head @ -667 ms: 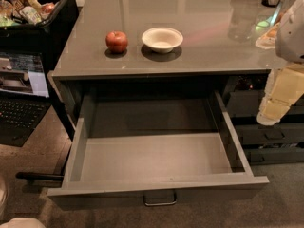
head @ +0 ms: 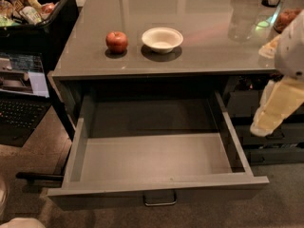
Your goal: Close top drawer
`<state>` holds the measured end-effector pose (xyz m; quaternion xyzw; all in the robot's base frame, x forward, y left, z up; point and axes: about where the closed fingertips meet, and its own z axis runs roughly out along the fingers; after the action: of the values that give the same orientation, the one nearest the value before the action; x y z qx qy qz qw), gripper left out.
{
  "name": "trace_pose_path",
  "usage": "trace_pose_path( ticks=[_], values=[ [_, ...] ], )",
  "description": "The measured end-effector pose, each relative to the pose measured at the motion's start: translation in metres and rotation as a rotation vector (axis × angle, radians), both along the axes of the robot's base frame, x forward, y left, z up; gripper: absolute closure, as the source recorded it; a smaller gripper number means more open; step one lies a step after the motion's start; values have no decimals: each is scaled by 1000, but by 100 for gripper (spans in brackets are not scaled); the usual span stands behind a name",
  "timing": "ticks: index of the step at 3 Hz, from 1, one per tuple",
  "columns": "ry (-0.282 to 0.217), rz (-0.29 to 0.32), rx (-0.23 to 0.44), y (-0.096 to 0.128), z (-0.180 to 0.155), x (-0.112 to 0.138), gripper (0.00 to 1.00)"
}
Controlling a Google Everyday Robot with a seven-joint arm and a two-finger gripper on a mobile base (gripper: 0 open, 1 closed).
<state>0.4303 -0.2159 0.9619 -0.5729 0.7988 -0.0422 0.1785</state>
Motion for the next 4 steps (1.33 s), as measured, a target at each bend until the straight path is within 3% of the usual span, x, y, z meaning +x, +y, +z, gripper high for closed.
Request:
trace_pose_path(
  ticks=[1, 3, 4],
  values=[
    [-19, -126, 86, 2, -39, -22, 0],
    [-12, -350, 354, 17, -139, -69, 42],
    [6, -442, 468, 25, -201, -78, 66]
  ],
)
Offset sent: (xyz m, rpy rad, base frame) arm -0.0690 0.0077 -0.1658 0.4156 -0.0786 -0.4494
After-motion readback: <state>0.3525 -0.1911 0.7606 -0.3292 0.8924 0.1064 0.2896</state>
